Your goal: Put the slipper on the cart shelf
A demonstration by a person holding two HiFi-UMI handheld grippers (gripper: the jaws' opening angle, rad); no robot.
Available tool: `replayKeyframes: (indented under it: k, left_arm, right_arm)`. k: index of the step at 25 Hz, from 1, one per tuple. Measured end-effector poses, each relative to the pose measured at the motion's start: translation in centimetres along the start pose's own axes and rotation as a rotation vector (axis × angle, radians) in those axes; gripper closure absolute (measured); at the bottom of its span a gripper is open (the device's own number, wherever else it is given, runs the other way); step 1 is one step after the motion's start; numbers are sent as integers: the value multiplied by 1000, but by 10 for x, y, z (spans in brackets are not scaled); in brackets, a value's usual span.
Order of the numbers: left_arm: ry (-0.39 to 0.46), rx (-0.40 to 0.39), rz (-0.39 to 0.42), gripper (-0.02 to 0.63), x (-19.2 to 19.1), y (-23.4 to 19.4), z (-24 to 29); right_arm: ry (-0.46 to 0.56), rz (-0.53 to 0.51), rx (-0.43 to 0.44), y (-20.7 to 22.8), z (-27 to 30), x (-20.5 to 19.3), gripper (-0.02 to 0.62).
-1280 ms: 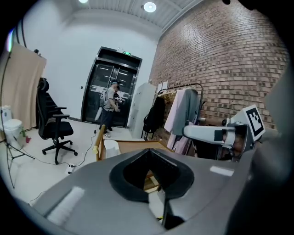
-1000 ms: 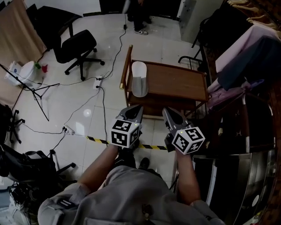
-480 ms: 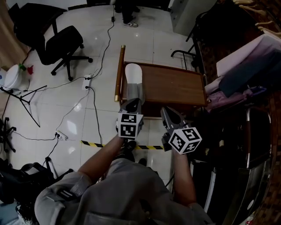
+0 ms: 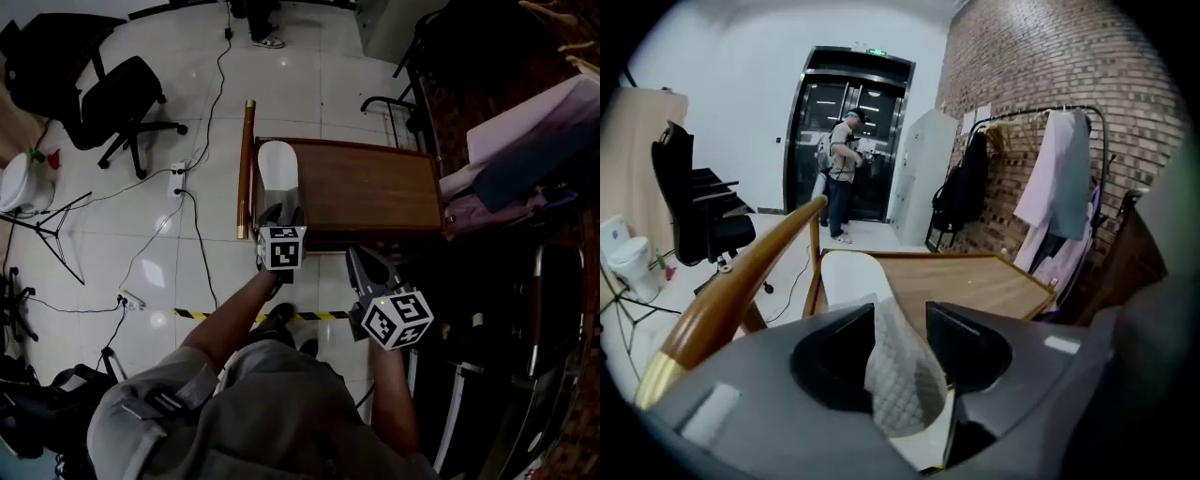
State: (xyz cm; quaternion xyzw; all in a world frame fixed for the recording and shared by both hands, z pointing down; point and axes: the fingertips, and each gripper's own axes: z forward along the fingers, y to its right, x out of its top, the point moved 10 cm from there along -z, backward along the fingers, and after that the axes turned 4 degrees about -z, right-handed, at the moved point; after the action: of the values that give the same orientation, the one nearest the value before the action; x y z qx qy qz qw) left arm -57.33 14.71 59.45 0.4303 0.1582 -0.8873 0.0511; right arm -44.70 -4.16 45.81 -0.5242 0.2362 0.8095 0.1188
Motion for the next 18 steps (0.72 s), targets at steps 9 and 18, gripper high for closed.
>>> replayKeyframes:
  k: [9, 18]
  left_arm:
    - [-138, 109, 7, 450, -6, -15, 59]
    - [-175, 142, 113, 567, -9, -17, 64]
  right_arm:
    - [-28, 47, -101, 21, -14, -11, 597]
    - [-8, 78, -191, 31, -31, -16, 597]
